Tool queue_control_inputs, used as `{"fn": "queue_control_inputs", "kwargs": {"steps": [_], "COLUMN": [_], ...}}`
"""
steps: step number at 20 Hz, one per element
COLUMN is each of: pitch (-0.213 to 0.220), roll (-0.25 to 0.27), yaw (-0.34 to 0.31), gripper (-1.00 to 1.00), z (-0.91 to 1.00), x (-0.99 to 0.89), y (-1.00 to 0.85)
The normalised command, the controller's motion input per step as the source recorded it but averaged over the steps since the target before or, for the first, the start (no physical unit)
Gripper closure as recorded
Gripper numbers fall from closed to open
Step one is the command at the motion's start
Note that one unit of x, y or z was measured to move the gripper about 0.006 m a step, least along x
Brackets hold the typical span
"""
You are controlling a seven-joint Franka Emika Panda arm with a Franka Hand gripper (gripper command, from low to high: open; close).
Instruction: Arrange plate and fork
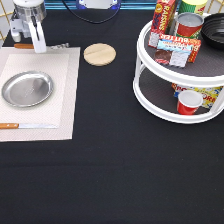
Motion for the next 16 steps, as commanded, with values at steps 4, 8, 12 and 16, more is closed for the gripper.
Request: {"fn": "queue_control_inputs", "kwargs": {"steps": [4,8,12,16], "pitch": [-0.004,-0.017,-0.004,0.000], "roll": [0.108,0.042,0.066,0.083], "yaw": [-0.110,-0.279,-0.294,-0.138], "gripper": [1.00,1.00,1.00,1.00], "z": [-0.09,-0.16,-0.22,-0.03], "x": [0.49,0.21,-0.25,-0.55], "y": [-0.37,-0.02,-0.14,-0.17]}}
